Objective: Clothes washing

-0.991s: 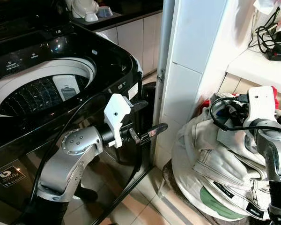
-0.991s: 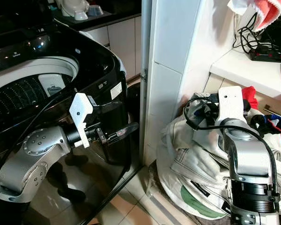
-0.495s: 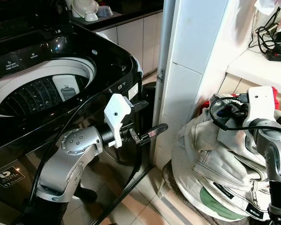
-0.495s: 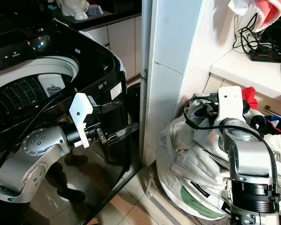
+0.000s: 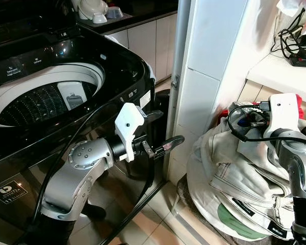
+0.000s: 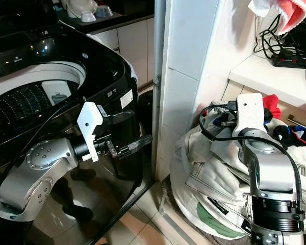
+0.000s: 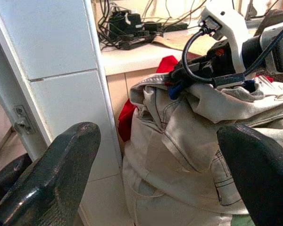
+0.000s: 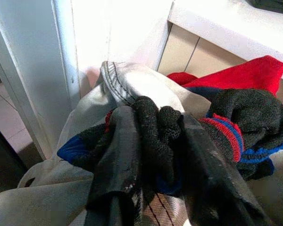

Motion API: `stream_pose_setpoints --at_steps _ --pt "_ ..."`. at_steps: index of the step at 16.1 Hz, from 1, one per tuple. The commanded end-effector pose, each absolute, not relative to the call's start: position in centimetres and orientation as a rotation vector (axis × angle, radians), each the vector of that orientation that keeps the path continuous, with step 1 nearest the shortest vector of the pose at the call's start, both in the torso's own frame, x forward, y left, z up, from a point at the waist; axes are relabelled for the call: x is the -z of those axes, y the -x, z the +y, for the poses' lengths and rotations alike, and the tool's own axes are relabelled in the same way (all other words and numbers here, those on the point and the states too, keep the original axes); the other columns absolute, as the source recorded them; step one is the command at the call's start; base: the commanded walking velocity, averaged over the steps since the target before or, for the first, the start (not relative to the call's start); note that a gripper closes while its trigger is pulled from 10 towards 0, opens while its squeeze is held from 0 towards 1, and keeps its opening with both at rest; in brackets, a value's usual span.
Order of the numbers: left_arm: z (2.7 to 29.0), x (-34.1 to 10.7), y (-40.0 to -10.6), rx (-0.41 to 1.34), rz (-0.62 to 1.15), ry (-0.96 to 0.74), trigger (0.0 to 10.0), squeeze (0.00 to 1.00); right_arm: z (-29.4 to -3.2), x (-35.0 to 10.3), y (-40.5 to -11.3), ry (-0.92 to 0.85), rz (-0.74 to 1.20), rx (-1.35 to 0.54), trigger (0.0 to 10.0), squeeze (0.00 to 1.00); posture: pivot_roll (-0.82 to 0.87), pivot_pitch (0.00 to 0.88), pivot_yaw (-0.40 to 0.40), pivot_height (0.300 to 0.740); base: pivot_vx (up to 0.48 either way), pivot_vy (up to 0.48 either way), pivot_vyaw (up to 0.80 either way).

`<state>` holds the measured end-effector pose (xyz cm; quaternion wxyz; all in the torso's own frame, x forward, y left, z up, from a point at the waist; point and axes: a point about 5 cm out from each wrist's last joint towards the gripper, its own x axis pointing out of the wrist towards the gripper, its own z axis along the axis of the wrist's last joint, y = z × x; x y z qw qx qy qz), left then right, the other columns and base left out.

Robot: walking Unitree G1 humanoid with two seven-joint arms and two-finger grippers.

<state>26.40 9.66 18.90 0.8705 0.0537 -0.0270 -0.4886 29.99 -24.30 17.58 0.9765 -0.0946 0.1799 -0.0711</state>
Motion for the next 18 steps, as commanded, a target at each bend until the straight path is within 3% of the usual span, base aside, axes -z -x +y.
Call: stream_pose_setpoints --at_steps 1,10,14,15,18 --pt "9.5 -19.1 -26.3 1.027 -0.064 -0.125 10.0 0.0 -24.7 -17.1 -29.8 0.167 0.386 0.151 0.0 0.0 -0.07 0.0 0.022 0.74 0.0 0.0 0.0" --pt "9.7 -19.9 -26.9 0.974 -0.114 -0.113 10.0 0.0 -25.7 -19.8 -29.5 0.113 0.305 0.144 0.0 0.0 -0.08 0.0 0.023 0.74 0.0 0.0 0.0" --pt "10.1 -21.6 -28.4 0.842 -0.198 -0.127 10.0 0.0 -24.5 -26.0 -30.2 -0.077 0.049 0.034 0.0 0.0 -0.09 0.0 0.027 0.74 0.0 0.0 0.0" --pt "9.9 -22.6 -29.0 0.797 -0.231 -0.115 10.0 0.0 -23.4 -28.6 -30.4 -0.223 -0.063 -0.041 0.0 0.0 -0.09 0.0 0.026 0.74 0.0 0.0 0.0" --pt "9.2 -24.0 -29.3 0.773 -0.29 -0.093 10.0 0.0 -21.8 -30.3 -30.8 -0.423 -0.145 -0.147 0.0 0.0 -0.09 0.0 0.015 0.74 0.0 0.0 0.0"
